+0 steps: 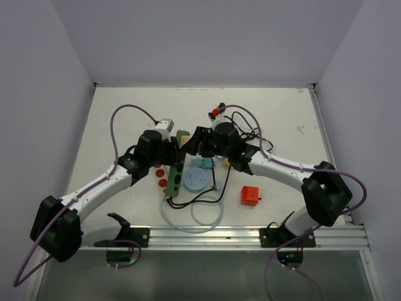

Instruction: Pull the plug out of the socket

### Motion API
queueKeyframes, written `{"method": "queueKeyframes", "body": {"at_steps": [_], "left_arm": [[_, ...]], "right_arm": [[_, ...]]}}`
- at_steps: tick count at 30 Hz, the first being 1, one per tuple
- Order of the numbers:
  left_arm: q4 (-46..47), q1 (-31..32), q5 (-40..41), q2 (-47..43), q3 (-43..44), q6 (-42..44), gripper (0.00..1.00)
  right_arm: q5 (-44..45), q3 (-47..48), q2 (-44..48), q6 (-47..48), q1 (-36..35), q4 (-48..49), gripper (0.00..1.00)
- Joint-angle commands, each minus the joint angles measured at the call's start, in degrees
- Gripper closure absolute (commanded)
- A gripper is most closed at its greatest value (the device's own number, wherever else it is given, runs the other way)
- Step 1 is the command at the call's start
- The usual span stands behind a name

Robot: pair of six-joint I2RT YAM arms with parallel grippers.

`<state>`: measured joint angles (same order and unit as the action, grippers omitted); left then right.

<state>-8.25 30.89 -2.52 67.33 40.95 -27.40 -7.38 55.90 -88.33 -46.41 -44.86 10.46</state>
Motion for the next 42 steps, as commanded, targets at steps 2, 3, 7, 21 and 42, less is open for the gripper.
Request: {"method": "queueKeyframes", "body": {"at_steps": [2, 3, 7, 21, 42], "left_arm": [[-0.6, -1.0, 7.4, 0.5, 0.4, -0.2, 1.00], [0.3, -1.2, 6.4, 0.0, -0.9, -0.5, 1.00], [5.4, -4.2, -2.1, -3.5, -4.5, -1.6, 1.00], [12.3, -14.5, -10.6, -1.9, -6.2, -3.6, 1.00], [-5.6, -0.1, 24.3, 7.8, 4.1, -3.5, 1.00]], "right_arm": [[1.6, 1.1, 4.6, 3.6, -1.3, -2.7, 1.00], [1.3, 0.6, 4.8, 3.6, -1.0, -1.8, 1.00], [-3.1, -3.4, 7.1, -0.4, 4.1, 3.1, 1.00], [-9.2, -3.5, 7.8, -0.9, 10.1, -0.3, 1.00], [-0.7, 2.7, 9.8, 2.8, 6.7, -13.7, 1.00]]}}
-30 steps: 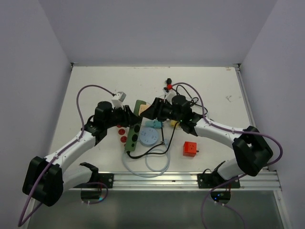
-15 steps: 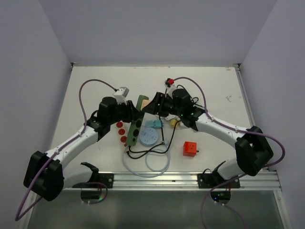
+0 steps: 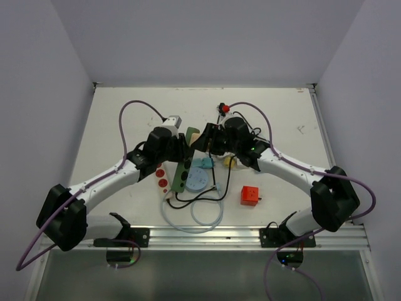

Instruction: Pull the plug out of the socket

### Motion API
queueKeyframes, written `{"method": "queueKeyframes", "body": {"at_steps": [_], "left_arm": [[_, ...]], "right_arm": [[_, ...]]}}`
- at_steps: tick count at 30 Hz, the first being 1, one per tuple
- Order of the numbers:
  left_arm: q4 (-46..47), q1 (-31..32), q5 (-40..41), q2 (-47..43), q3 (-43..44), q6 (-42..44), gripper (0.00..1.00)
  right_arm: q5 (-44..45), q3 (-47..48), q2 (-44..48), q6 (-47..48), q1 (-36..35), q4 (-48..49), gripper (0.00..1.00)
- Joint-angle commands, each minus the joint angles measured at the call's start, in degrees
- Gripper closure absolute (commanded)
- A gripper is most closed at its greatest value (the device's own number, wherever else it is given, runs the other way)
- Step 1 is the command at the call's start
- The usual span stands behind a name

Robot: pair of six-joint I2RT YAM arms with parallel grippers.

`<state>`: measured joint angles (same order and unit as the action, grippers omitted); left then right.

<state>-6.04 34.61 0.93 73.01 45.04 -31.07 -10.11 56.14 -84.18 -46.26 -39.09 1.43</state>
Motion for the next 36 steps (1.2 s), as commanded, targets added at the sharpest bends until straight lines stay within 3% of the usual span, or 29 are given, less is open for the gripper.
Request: {"method": "queueKeyframes", "body": {"at_steps": [1, 4, 6, 9, 18, 25, 36], "left_arm": [[-7.8, -3.9, 20.5, 2.7, 0.1, 0.2, 1.00], [-6.4, -5.9, 13.9, 3.8, 0.1, -0.2, 1.00], [-1.8, -10.8, 3.4, 2.5, -2.3, -1.1, 1.00], [1.6, -16.6, -2.1, 0.6, -4.8, -1.0, 1.00], [2.4, -17.4, -3.2, 1.3, -3.5, -0.7, 1.00], [3.1, -17.6, -3.4, 3.7, 3.5, 0.0, 1.00], [8.7, -21.1, -9.6, 25.1, 20.1, -0.5, 1.00]], "right_arm": [[2.2, 3.1, 6.0, 2.8, 0.9, -5.5, 1.00], [4.0, 2.4, 7.5, 3.1, 1.4, -7.9, 1.00], [3.3, 0.9, 8.9, 2.7, 2.2, -6.7, 1.00], [-1.0, -1.9, 9.6, 1.2, 3.9, -3.6, 1.00], [-1.8, -2.5, 11.1, 1.6, 5.9, -4.6, 1.00], [-2.6, -3.9, 11.8, 1.9, 9.3, -6.2, 1.00], [-8.0, -9.9, 16.1, 3.8, 17.6, -7.2, 1.00]]}}
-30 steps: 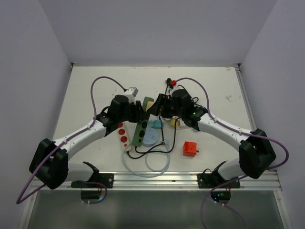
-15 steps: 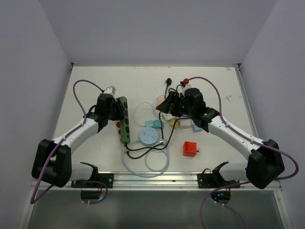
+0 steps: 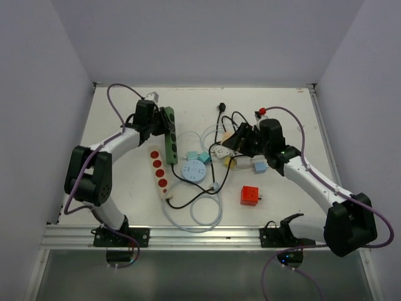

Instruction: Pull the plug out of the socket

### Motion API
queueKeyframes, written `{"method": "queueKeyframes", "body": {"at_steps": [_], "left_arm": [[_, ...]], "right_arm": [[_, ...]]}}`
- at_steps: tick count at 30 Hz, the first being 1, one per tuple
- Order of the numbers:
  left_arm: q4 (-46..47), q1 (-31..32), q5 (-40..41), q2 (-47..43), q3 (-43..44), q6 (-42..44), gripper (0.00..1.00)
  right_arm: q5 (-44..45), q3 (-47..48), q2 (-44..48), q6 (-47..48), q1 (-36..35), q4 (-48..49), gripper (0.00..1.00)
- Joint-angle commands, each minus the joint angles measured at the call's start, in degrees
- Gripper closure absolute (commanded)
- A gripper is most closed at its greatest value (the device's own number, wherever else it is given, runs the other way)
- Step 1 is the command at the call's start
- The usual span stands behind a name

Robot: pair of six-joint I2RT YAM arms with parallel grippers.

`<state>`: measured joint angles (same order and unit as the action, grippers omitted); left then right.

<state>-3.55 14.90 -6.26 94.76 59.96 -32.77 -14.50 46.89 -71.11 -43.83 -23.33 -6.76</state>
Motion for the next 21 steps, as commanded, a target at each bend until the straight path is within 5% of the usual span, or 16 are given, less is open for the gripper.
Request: {"method": "queueKeyframes", "body": {"at_steps": [1, 5, 15, 21], "left_arm": [[6.2, -1.7, -2.6, 6.1, 7.7, 1.3, 1.00], [4.4, -2.9, -4.7, 12.6, 13.9, 1.9, 0.96], [-0.2, -3.6, -3.7, 13.9, 17.0, 3.1, 0.27], [-8.5, -3.5, 2.7, 9.2, 19.9, 6.5, 0.11]], "right_arm": [[-4.0, -1.1, 3.2, 1.6, 2.3, 1.1, 1.00], [-6.1, -2.3, 2.8, 2.5, 5.5, 1.0, 1.00], [-9.5, -3.5, 0.8, 3.2, 8.7, 2.9, 1.00], [-9.1, -2.6, -2.0, 3.5, 8.7, 4.0, 1.00]]}}
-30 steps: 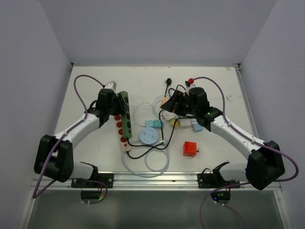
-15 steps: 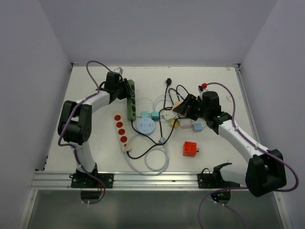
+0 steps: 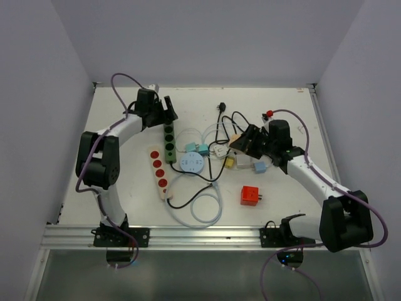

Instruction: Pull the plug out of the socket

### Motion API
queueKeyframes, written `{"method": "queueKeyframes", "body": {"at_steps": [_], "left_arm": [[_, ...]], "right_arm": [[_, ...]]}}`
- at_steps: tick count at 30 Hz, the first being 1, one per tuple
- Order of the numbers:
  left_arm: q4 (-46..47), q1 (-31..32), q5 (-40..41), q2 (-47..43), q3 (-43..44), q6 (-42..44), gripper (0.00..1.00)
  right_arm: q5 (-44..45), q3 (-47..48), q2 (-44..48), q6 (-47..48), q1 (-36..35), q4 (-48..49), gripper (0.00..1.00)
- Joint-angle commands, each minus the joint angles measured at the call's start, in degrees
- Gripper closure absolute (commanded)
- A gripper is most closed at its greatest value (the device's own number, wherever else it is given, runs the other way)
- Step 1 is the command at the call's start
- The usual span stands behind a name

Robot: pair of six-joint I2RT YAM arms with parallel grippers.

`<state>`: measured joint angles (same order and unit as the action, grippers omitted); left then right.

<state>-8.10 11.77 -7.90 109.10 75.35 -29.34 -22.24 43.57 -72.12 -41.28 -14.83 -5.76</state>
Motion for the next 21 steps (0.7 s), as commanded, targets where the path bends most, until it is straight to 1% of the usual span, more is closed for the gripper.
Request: {"method": "queueKeyframes", "body": {"at_steps": [1, 4, 6, 8, 9, 10, 11, 12, 14, 15, 17, 18, 21], "left_arm": [[-5.0, -0.3, 5.7, -7.6, 4.7, 3.5, 0.09], [-9.0, 0.4, 9.5, -14.3, 5.2, 5.4, 0.05], [-11.1, 1.9, 12.3, -19.2, 5.9, 6.4, 0.02], [-13.3, 3.2, 13.6, -22.3, 5.6, 7.7, 0.02], [-14.0, 4.6, 14.0, -25.4, 5.3, 7.7, 0.01], [-14.3, 5.4, 14.3, -27.1, 4.6, 8.1, 0.00], [-14.3, 6.3, 14.6, -28.8, 2.5, 9.6, 0.00], [-14.5, 8.5, 15.3, -30.5, 1.3, 10.3, 0.00], [-15.5, 10.4, 16.6, -35.5, -2.5, 11.2, 0.00], [-15.8, 10.4, 17.2, -39.1, -3.8, 11.6, 0.00], [-15.4, 10.5, 18.7, -42.5, -6.9, 13.4, 0.00], [-14.8, 10.4, 19.7, -45.9, -10.3, 14.0, 0.00], [-12.0, 10.5, 23.7, -51.2, -17.5, 15.6, 0.00]], "right_arm": [[-1.0, 1.1, -1.5, 1.6, 0.3, 2.9, 1.00], [1.4, 3.6, -3.6, 4.8, 0.2, 0.2, 1.00], [2.1, 4.7, -4.5, 5.2, 0.2, 0.2, 0.99], [2.6, 5.8, -5.4, 5.8, 0.2, 0.3, 0.93], [2.8, 6.1, -6.5, 5.9, 0.2, 0.5, 0.90], [2.7, 6.5, -7.2, 6.1, 0.2, 0.5, 0.84], [2.3, 7.5, -8.1, 6.3, 0.2, 0.5, 0.82], [1.7, 8.0, -9.0, 6.5, 0.2, 0.5, 0.81], [1.1, 9.9, -11.2, 7.1, 0.1, -0.2, 0.80], [1.1, 10.6, -11.9, 7.4, 0.2, -0.7, 0.80], [1.9, 12.6, -13.7, 7.5, 0.2, -1.6, 0.79], [1.9, 13.3, -14.5, 7.5, 0.1, -1.5, 0.79], [2.7, 17.9, -17.2, 7.9, 0.2, -4.3, 0.80]]}}
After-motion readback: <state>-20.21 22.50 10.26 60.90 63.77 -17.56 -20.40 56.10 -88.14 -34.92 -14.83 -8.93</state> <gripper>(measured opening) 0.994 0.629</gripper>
